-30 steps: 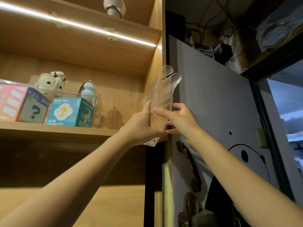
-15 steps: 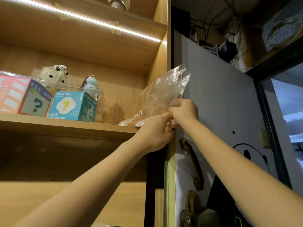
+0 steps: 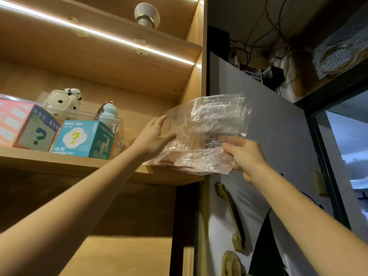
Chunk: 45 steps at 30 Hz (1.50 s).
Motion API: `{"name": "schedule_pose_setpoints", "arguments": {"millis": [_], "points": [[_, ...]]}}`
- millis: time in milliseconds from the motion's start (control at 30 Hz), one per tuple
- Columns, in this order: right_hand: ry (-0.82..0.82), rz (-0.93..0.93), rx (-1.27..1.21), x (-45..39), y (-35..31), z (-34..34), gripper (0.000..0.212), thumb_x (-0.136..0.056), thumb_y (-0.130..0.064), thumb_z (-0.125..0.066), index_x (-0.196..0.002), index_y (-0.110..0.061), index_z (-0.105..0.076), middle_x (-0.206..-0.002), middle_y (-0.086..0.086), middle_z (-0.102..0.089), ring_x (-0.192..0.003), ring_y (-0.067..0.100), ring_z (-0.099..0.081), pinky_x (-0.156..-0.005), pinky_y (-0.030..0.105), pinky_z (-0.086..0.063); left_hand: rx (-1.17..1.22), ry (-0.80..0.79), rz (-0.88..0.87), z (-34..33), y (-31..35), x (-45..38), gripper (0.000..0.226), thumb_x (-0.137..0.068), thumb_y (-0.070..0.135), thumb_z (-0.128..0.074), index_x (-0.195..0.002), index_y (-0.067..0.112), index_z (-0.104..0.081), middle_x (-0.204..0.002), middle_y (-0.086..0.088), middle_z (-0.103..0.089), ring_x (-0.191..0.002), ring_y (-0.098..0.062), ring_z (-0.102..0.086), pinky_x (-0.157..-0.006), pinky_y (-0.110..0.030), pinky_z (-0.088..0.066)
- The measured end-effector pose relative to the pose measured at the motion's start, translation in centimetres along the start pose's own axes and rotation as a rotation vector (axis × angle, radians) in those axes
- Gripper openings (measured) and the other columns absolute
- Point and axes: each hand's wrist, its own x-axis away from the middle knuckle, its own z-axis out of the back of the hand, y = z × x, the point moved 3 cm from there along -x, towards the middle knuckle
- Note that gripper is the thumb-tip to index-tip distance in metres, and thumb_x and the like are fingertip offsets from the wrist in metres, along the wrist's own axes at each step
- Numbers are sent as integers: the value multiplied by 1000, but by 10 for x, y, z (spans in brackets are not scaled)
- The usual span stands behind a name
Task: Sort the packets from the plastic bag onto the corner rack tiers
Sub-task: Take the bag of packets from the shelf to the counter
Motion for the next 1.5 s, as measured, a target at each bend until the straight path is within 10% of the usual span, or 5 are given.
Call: {"name": "schedule_pose_setpoints", "arguments": {"millis": [133,467,567,800,1500], "points": [[-45,-14,-149,1,6,14,17,-88,-3,-56,-87,-16,-66,-78,2,-65,-43,1,-61,-38,13,-46,-55,-31,165,-6,-23,-16,81,-85,43,-53,-146,14,-8,-156,-13,-6,-142,-27,-9,-115,-45,-13],[-152,-129,-420,-7,43,32,14,-84,-3,-58,-91,-14,-63,-68,2,-74,-61,14,-70,-61,30,-56,253,-301,287,-21,-43,-20,132,-43,74,-70,-144,8,-17,-149,-10,-30,-134,-28,-33,-113,-41,-24],[-177,-156,-472,-7,48,33,14,-84,-1,-56,-91,-12,-61,-67,3,-74,-60,15,-70,-56,27,-58,277,-422,272,-25,-41,-16,72,-68,57,-67,-120,9,-54,-115,8,-53,-109,-13,-50,-98,-28,-36],[-187,-162,-446,-8,55,34,26,-86,-4,-55,-111,-6,-62,-91,14,-72,-80,22,-70,-84,37,-54,463,-274,281,-17,-38,-13,30,-70,22,-73,-86,-1,-61,-60,-2,-65,-44,-6,-60,-41,-16,-47],[-196,-188,-557,31,6,22,23,-85,4,-53,-104,-3,-63,-97,10,-71,-71,13,-72,-60,24,-59,790,-159,328,36,0,65,8,-62,20,-69,-67,15,-69,-58,-3,-68,-43,-14,-59,-38,-22,-48]]}}
